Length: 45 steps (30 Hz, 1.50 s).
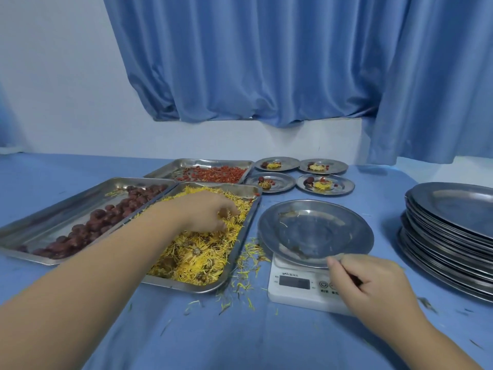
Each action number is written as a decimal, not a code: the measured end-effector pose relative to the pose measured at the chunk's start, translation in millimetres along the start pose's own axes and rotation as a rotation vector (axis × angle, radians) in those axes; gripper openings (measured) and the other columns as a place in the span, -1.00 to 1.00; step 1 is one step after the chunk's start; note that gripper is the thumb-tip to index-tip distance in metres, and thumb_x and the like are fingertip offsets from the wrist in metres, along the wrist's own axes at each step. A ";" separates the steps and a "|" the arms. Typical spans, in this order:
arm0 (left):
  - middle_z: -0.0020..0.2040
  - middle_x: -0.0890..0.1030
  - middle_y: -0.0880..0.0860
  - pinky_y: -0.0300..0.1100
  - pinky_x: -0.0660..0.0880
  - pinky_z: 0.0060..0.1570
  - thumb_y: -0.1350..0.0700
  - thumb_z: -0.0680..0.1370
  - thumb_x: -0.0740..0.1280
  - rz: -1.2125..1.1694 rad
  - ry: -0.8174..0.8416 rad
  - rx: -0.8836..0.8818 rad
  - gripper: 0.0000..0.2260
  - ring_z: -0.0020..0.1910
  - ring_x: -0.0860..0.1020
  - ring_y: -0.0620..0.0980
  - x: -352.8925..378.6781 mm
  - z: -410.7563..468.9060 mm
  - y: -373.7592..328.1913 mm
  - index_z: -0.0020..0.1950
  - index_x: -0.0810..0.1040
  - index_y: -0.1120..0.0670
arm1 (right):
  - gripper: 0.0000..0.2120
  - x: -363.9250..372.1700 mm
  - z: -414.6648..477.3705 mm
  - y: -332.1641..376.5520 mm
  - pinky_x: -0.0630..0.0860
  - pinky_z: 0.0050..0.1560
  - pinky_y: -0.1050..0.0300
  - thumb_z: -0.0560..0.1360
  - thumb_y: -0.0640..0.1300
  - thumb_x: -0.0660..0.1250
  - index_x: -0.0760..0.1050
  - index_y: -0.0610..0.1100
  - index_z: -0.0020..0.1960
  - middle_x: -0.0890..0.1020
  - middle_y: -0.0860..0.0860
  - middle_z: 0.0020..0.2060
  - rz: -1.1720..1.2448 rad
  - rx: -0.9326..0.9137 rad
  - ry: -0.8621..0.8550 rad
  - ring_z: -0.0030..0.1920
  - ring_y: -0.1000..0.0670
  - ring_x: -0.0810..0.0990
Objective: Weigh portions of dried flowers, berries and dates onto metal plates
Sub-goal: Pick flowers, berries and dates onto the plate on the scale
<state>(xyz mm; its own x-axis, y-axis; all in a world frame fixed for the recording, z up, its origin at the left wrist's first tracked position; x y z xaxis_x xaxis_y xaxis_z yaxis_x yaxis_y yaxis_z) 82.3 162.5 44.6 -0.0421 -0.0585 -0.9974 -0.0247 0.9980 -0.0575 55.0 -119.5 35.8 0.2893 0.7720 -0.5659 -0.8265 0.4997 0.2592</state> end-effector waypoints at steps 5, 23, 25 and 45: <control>0.12 0.57 -0.07 -0.16 0.42 0.02 -0.01 0.55 0.38 -0.077 -0.025 -0.043 -0.71 0.06 0.52 -0.09 -10.0 -3.0 12.2 0.26 0.52 -0.17 | -0.55 1.9 -0.9 -7.6 0.25 -0.45 0.09 0.50 0.07 0.13 0.17 -0.15 -0.46 0.21 -0.02 -0.57 0.049 0.051 0.033 -0.51 -0.02 0.23; -0.08 0.66 -0.09 -0.25 0.47 -0.17 0.01 0.60 0.28 -0.501 -0.218 0.049 -0.89 -0.22 0.60 -0.24 -27.1 -5.2 -65.9 0.03 0.60 -0.14 | -0.55 -13.2 2.4 -15.5 0.12 -0.48 0.15 0.47 -0.07 0.25 0.03 -0.03 -0.43 0.11 0.04 -0.57 0.102 0.138 -0.049 -0.50 0.06 0.13; -0.11 0.64 -0.11 -0.27 0.47 -0.17 0.05 0.57 0.32 -0.530 -0.262 0.064 -0.90 -0.20 0.58 -0.22 -28.0 5.8 -82.7 -0.03 0.61 -0.13 | -0.55 -12.8 1.6 -16.8 0.14 -0.47 0.12 0.47 -0.07 0.25 0.03 -0.03 -0.43 0.11 0.05 -0.57 0.102 0.139 -0.047 -0.51 0.07 0.12; 0.04 0.56 -0.17 -0.16 0.43 0.13 -0.03 0.61 0.28 -0.512 -0.307 0.162 -0.83 0.08 0.51 -0.18 -2.0 1.1 -105.1 0.12 0.62 -0.06 | -0.56 -4.9 -0.5 -7.1 0.24 -0.47 0.03 0.50 0.01 0.19 0.09 -0.06 -0.45 0.15 0.05 -0.57 0.078 0.077 0.009 -0.53 0.04 0.20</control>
<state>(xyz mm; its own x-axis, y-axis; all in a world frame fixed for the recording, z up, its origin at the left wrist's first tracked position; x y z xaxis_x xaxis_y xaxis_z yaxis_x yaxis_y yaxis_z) 86.1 57.7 52.6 0.2252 -0.5461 -0.8069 0.1870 0.8370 -0.5143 59.3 -127.0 36.3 0.2209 0.8065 -0.5485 -0.8066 0.4672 0.3621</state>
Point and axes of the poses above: each hand's wrist, its own z-axis towards the middle knuckle, its own x-axis out of the palm, y = z × x, the point moved 9 cm from there along z, towards the middle knuckle
